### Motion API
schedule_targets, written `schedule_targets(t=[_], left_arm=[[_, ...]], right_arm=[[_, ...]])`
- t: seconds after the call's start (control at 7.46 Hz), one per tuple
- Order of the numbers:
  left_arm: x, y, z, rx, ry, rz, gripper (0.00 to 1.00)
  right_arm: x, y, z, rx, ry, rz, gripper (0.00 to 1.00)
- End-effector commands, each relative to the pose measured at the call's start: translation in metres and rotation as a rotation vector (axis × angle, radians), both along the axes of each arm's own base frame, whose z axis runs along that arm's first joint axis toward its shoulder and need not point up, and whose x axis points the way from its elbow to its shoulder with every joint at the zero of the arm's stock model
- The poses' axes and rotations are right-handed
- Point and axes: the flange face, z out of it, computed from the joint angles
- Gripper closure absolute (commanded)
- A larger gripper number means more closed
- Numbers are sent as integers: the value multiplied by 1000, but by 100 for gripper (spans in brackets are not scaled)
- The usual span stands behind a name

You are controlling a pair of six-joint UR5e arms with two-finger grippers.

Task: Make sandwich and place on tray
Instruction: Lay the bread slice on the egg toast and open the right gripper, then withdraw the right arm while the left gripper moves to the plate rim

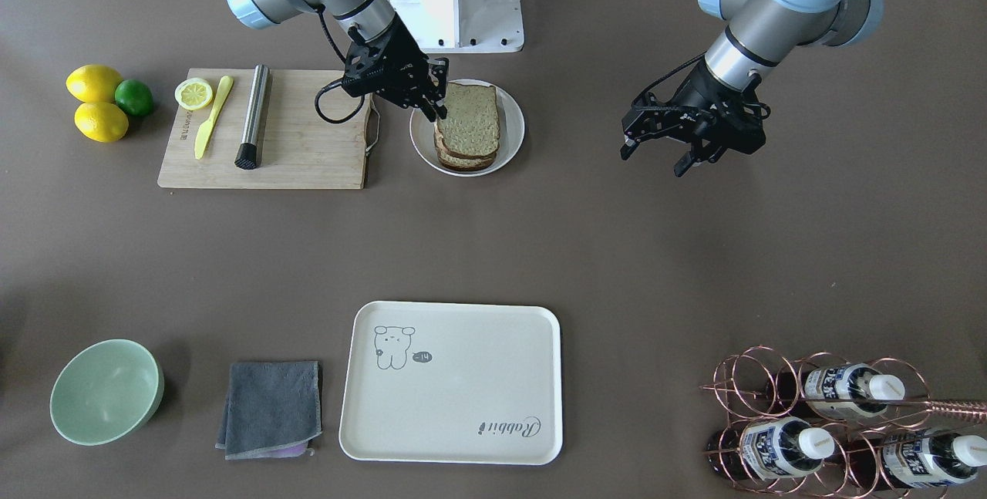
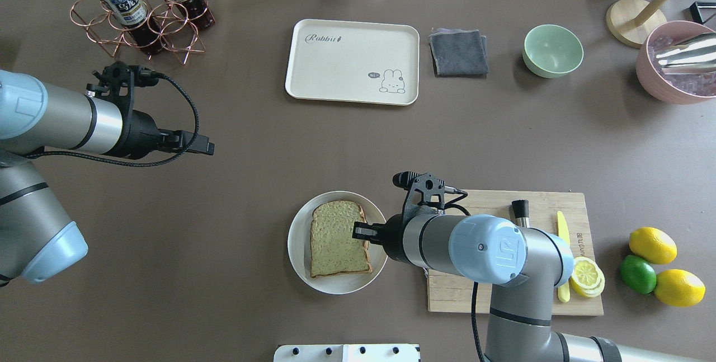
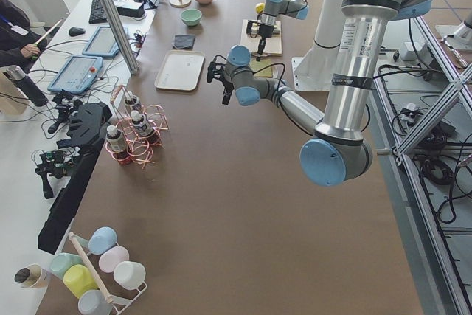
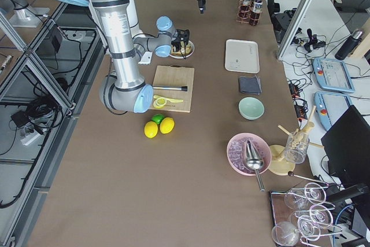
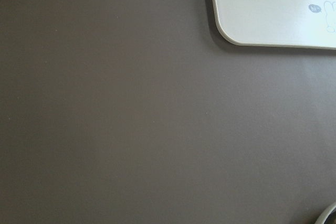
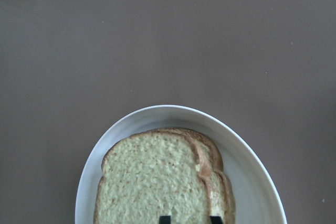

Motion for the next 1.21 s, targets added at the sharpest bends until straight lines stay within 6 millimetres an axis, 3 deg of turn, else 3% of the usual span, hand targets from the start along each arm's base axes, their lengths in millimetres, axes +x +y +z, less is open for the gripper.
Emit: schedule_targets(t=[0.0,0.27,0.54,0.67,0.8,0.94,1.07], left_arm=[[1,-1,-1,1,1,0,2],[1,-1,-3,0,4,-1,2],[2,0,-5,-64,18,-41,1],[11,7,-7,-76,19,-64,1],[35,25,-9,-80,13,-68,1],[47,33,-16,-75,22,-46,1],[62,47,-19,-115,34,-32,1]], right_arm=[[7,-5,-1,31,3,1,0],[36,-22,-4,19,-7,5,0],[81,-77,15,-62,54,0,0],[100,-100,21,-78,102,10,0],[131,-117,39,-73,175,-11,0],[173,-138,57,-75,228,-36,0],[212,-152,91,-60,283,-58,0]])
